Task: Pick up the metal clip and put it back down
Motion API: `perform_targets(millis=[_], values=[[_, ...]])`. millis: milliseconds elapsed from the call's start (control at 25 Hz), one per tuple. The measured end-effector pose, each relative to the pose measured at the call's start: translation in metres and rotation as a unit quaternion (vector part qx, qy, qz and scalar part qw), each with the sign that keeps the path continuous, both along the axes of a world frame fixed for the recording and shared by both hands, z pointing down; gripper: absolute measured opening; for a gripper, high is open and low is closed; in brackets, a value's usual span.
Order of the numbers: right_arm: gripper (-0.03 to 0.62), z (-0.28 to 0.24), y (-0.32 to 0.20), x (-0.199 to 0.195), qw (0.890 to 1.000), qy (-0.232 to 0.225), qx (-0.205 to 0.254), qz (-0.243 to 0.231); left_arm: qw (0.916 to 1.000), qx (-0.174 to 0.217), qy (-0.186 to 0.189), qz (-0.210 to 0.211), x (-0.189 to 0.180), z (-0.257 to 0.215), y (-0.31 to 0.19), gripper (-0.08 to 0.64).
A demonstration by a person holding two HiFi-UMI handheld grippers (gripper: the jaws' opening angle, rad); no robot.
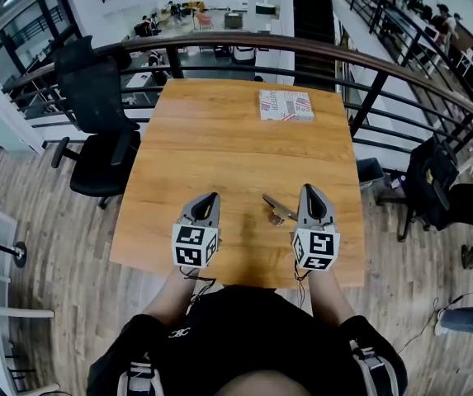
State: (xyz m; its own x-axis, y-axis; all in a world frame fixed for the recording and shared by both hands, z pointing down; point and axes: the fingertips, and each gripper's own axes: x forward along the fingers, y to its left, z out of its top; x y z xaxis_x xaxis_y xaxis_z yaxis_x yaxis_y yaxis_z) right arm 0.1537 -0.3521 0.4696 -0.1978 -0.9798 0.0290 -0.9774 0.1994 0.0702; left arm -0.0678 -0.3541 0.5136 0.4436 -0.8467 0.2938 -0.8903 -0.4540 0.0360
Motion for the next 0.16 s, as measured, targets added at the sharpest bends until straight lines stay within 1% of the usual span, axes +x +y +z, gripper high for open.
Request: perform_targets(millis=[160], values=[[0.014, -0.0022, 0.003, 0.0001, 1.0, 0.0, 0.004, -0.002, 1.0, -0.001, 0.001, -0.002, 0.0, 0.001, 0.0019, 0.018]])
